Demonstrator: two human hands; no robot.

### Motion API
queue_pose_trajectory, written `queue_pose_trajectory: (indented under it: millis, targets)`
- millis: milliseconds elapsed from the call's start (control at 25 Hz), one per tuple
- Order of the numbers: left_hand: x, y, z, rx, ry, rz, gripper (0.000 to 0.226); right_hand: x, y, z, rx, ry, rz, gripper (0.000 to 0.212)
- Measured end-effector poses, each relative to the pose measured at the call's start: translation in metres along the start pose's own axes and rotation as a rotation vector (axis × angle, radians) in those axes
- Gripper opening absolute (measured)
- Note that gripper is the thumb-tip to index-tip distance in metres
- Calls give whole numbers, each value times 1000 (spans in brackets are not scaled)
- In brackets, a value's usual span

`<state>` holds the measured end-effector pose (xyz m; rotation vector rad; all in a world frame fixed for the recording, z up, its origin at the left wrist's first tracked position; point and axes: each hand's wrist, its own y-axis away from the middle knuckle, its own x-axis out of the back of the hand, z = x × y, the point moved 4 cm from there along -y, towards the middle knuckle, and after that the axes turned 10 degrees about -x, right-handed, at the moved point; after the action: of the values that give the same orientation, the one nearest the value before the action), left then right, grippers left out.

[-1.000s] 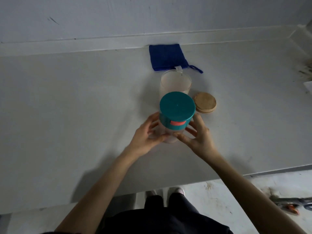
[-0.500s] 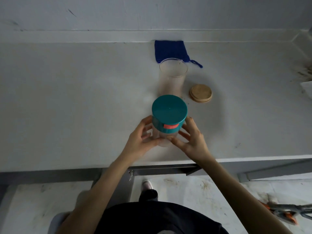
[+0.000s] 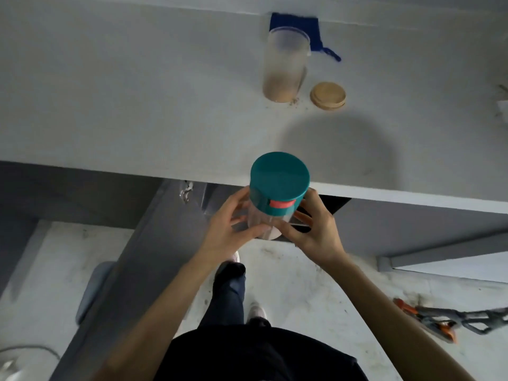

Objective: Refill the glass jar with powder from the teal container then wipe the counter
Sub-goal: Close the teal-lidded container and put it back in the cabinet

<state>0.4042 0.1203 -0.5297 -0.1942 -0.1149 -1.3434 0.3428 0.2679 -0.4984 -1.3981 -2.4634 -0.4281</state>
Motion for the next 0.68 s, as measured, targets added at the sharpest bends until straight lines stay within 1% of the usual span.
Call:
queue_pose_trajectory:
  millis: [160, 320, 440, 520, 680]
  targets:
    - [-7, 44, -19, 71, -24, 8, 65, -18, 31, 24, -66, -3, -40, 73]
    - [-9, 73, -44, 216, 14, 4, 56, -41, 41, 50, -170, 36, -79, 66]
    - [-8, 84, -72, 310, 15, -22, 54, -61, 38, 69, -240, 106, -128, 72]
    - [-6, 85, -96, 314, 3, -27, 57, -77, 32, 86, -241, 111, -171, 80]
    - [-6, 80, -133, 290, -43, -56, 63, -97, 18, 120, -237, 113, -178, 82]
